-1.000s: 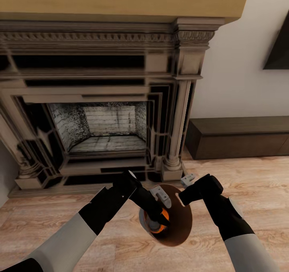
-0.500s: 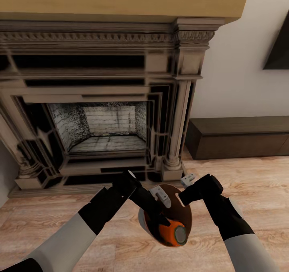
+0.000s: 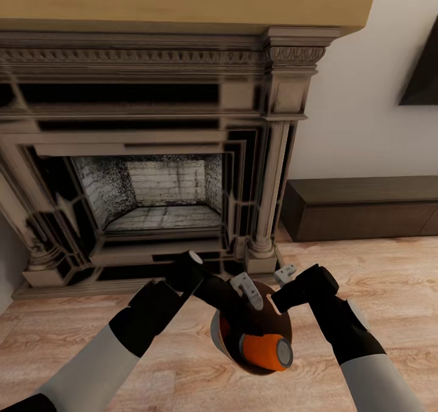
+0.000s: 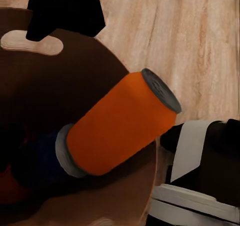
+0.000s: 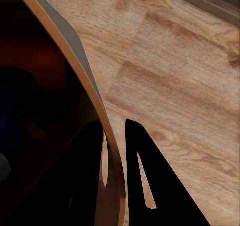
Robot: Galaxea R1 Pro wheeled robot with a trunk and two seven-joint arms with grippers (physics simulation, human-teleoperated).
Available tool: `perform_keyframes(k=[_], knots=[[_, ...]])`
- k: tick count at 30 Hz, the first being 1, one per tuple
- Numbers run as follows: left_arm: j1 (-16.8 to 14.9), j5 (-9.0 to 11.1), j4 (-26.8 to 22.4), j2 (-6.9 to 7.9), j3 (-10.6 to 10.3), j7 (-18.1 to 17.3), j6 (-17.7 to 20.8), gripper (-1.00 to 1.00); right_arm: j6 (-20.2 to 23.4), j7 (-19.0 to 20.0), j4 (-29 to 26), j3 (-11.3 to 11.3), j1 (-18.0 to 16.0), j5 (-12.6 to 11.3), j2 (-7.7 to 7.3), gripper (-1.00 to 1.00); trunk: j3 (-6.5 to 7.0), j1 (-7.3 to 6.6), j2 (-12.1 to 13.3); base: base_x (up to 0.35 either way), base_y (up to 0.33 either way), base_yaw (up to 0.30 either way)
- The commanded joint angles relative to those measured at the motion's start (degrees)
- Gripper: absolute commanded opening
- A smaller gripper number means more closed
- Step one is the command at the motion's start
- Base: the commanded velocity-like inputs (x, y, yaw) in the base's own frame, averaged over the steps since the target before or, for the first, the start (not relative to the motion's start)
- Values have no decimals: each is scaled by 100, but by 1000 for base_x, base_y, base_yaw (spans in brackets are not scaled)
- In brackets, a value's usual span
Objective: Put the three can of soda from the living room inside the tash can in the kitchen.
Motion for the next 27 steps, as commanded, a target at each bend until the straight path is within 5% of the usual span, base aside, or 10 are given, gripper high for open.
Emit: perform_keyframes(k=[1,6,12,20,23,25,27], knots=[[47,-8,-189,34,2,-75,0,100,42,20,9,-3,-2,-95,-4,-100,1,0,0,0,0,0],[150,-8,-613,207,5,-493,0,100,42,20,48,-7,-2,-96,-26,-100,1,0,0,0,0,0],[177,-1,-967,747,82,-1064,0,100,42,12,116,-16,-2,-96,-39,-100,1,0,0,0,0,0],[180,-3,-1242,1303,1235,-2174,0,100,42,11,161,-17,-2,-96,-40,-100,1,0,0,0,0,0],[180,0,-1302,1635,2071,-2730,0,100,42,11,164,-22,-2,-96,-43,-100,1,0,0,0,0,0],[180,3,-1313,1851,2521,-2730,0,100,42,11,165,-24,-2,-96,-43,-100,1,0,0,0,0,0],[180,7,-1307,1985,2693,-2730,0,100,42,11,165,-25,-2,-96,-44,-100,1,0,0,0,0,0]])
